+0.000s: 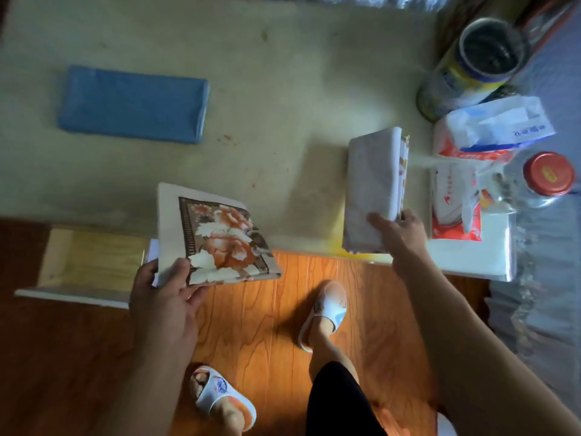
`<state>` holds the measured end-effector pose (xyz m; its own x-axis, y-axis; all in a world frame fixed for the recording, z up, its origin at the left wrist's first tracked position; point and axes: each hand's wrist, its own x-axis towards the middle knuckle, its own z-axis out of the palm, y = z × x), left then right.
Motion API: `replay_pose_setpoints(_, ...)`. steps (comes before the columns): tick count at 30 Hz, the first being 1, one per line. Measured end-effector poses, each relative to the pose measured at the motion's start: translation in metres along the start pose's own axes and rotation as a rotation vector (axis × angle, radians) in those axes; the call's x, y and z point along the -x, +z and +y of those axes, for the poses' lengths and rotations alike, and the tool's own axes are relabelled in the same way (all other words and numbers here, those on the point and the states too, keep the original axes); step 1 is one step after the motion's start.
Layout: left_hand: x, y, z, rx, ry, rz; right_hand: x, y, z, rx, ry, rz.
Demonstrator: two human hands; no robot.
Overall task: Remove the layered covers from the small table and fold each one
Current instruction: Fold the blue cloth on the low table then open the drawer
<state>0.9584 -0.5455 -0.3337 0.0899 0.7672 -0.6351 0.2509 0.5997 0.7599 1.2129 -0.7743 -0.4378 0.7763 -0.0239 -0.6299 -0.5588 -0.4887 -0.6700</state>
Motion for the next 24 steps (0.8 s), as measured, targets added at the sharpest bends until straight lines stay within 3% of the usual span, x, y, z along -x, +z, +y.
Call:
replay_pose_setpoints(4, 0.003, -0.097, 0.002, 0.097, -0.051, 0.077, 0.095, 0.025, 0.009, 0.154, -0.129, -0.014)
replay_pose_setpoints(7, 0.007, -0.194, 0.008, 0.107, -0.068, 0.17, 0.18, 0.064, 0.026, 0.401, -0.261, -0.122)
replay_pose_setpoints(15, -0.037, -0.459, 0.018, -0.211, -0.02, 0.257, 0.353, 0.213, 0.076, 1.062, -0.433, -0.33)
replay_pose_setpoints(19, -0.081, -0.508, 0.026, -0.315, -0.02, 0.284, 0.388, 0.271, 0.081, 1.254, -0.517, -0.35)
replay_pose_setpoints(24, -0.167, -0.517, 0.025, -0.245, -0.044, 0.306, 0.358, 0.35, 0.079, 1.335, -0.695, -0.363)
